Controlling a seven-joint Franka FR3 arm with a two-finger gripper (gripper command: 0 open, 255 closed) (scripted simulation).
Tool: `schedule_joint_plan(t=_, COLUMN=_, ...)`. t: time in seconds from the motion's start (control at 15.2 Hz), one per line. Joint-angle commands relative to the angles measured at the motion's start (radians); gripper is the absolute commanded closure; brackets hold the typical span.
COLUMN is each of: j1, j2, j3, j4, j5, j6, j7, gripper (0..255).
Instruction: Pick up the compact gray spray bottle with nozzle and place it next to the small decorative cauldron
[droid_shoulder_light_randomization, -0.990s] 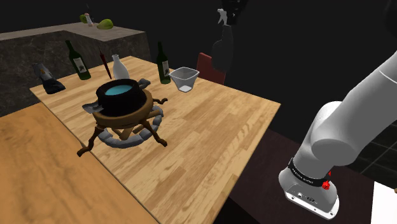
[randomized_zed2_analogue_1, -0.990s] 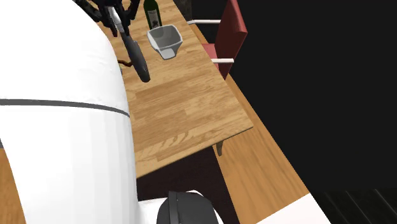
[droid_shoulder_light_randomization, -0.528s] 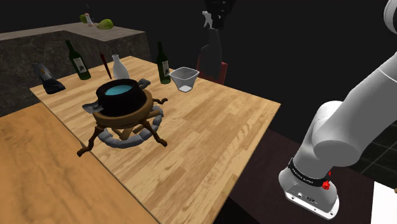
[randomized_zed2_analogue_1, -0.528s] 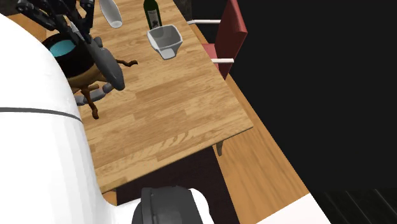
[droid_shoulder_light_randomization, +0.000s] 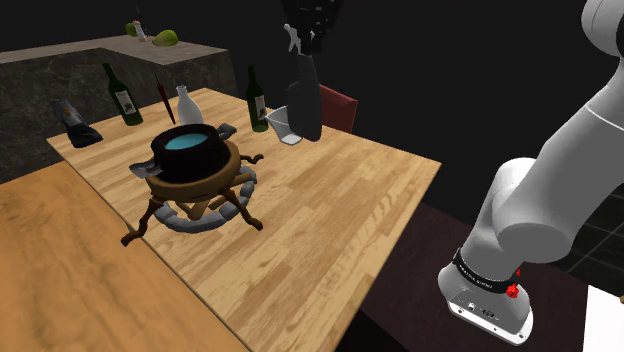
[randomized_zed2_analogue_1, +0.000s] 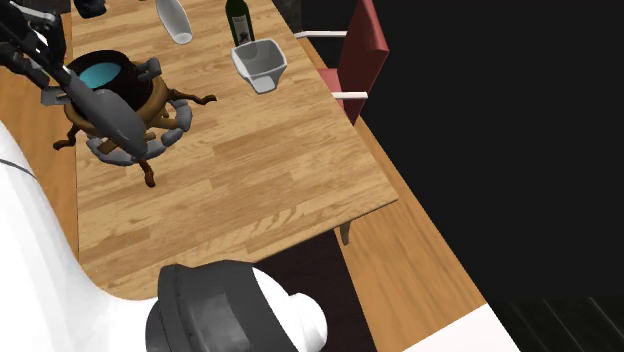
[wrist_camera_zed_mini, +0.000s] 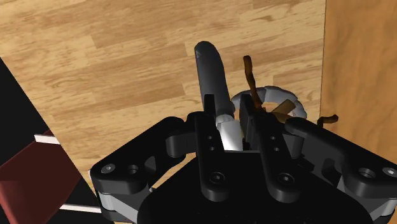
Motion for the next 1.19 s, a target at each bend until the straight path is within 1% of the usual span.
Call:
schedule_joint_plan(t=0.0, j1=0.018, j2=0.026, j3=0.033, j4=0.028, j5=0.001, j6=0.001, j7=0.053, gripper=255)
schedule_joint_plan(t=0.33, j1=0.068, j2=0.114, j3=0.116, j4=0.125, j5=-0.010, j6=-0.004, j7=0.184, gripper=255)
schedule_joint_plan(t=0.59, j1=0.117, j2=0.210, j3=0.180, j4=0.237, j5=-0.038, j6=-0.020, j7=0.290, gripper=255)
schedule_joint_plan(t=0.86, j1=0.184, j2=0.339, j3=0.239, j4=0.397, j5=-0.090, j6=-0.056, j7=0.397, gripper=255)
schedule_joint_plan(t=1.06, j1=0.260, j2=0.470, j3=0.275, j4=0.574, j5=-0.150, j6=-0.110, j7=0.474, gripper=255)
schedule_joint_plan(t=1.12, j1=0.270, j2=0.483, j3=0.276, j4=0.593, j5=-0.156, j6=-0.117, j7=0.480, gripper=255)
